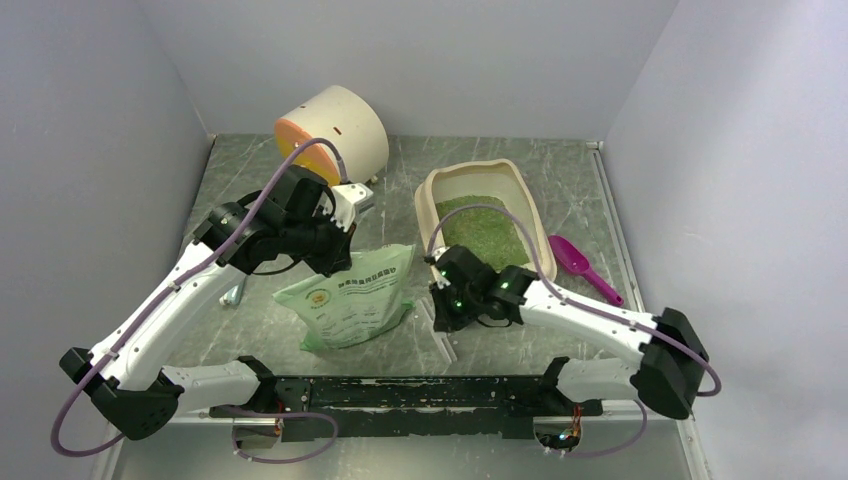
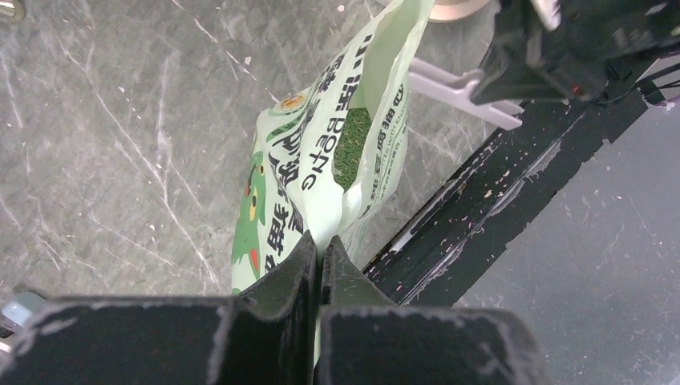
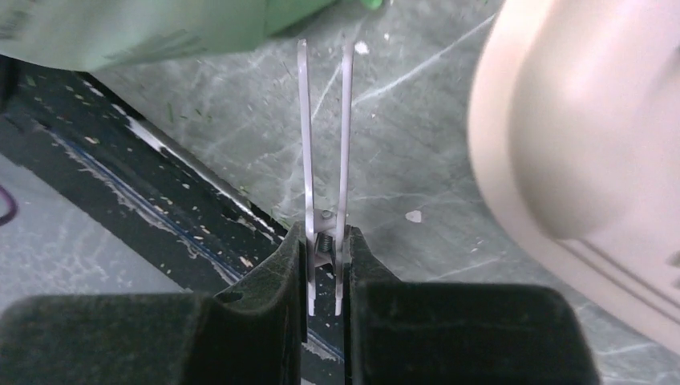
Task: Fill the litter box with clean litter
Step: Place the clamp at the center of the board.
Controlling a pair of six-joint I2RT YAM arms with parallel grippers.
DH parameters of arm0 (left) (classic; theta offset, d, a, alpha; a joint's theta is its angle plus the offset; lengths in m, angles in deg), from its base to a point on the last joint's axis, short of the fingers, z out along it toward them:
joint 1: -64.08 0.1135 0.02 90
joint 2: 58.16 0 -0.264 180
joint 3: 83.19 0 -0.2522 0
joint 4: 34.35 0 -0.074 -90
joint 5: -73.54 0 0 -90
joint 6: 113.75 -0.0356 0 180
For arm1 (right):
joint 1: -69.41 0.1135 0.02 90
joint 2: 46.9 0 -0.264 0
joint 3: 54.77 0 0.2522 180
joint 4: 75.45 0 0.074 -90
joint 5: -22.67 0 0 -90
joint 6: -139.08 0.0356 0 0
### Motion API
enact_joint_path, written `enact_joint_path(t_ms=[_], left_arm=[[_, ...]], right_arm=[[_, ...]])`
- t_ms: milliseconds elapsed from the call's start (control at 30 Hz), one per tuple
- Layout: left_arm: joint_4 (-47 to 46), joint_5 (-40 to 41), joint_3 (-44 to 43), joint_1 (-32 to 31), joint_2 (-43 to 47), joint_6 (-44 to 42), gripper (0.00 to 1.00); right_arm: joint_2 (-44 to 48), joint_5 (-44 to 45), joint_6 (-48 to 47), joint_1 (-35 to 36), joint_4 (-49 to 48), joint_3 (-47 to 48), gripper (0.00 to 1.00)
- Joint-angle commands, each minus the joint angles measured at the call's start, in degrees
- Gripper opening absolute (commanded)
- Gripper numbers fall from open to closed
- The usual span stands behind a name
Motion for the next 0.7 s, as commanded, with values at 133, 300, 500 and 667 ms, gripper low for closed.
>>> enact_joint_path(t_ms=[133, 300, 500, 667], left_arm=[[-9.14, 1.00, -1.65, -0.08, 2.34, 2.71, 0.05], [-9.27, 1.31, -1.55, -0.13, 2.41, 2.93, 0.05], [-10.43, -0.24, -0.41, -0.13, 2.21, 3.07, 0.05], [-10.78, -1.77, 0.44, -0.13, 2.33, 2.85, 0.05]], right_arm=[[-5.29, 11.90, 9.03, 5.85, -8.23, -3.72, 0.00], [-8.16, 15.80, 12.25, 6.03, -11.82, -5.09, 0.08], [-9.69, 13.15, 12.75, 6.06, -16.70, -5.70, 0.22], [-8.63, 14.36, 12.38, 5.89, -12.44, -2.86, 0.31]])
